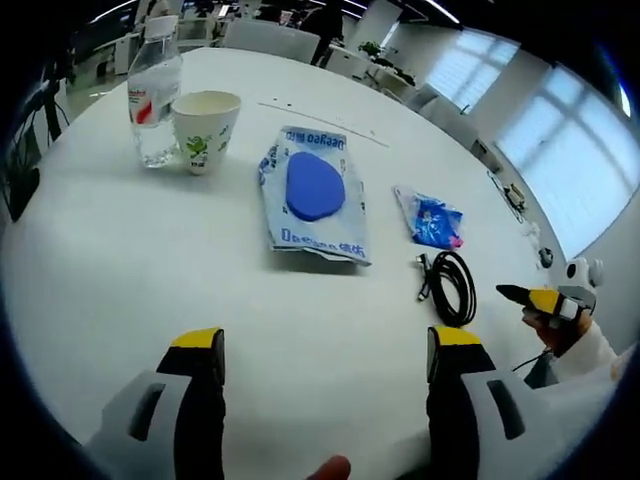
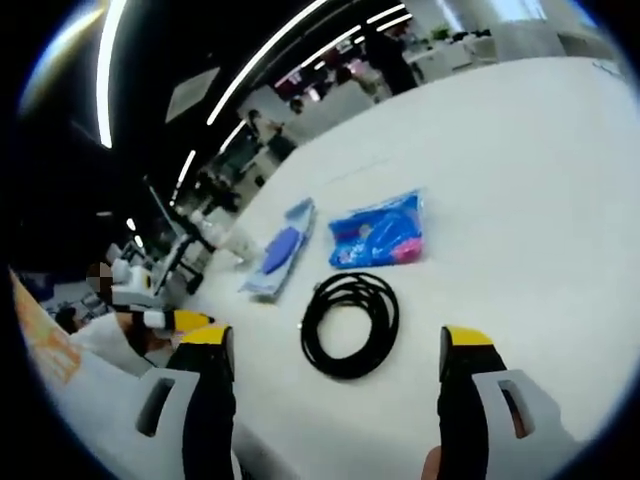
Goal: Arrange the tabletop items into an orderly group along one side of the table until the central work area is clear of visible clutter.
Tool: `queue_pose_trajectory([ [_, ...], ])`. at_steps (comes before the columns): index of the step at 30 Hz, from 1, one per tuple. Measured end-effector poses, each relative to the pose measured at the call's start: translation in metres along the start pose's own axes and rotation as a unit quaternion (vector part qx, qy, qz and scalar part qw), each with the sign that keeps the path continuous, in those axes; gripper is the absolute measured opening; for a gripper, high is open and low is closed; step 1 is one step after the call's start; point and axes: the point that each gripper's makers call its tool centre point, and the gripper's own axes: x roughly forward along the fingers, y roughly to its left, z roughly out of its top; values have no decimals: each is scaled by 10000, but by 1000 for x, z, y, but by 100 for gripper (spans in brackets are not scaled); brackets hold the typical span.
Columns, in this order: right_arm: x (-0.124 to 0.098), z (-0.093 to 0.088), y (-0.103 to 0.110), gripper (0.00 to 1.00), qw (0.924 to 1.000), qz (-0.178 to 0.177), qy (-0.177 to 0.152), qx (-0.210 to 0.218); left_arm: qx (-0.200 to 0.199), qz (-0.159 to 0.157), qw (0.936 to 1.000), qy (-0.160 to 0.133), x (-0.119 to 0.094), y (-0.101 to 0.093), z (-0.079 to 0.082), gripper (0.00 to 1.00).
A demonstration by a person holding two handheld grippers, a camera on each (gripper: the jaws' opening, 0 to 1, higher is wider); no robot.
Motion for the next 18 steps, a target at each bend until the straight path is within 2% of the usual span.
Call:
queue_pose_trajectory([
  [11, 0, 1, -2, 81, 10000, -28, 33, 1, -161, 17, 9999, -49, 0, 2, 2, 79],
  [18, 1, 16, -1, 80, 9997, 1, 84, -231, -465, -96, 9988, -114, 5, -3, 6, 72],
])
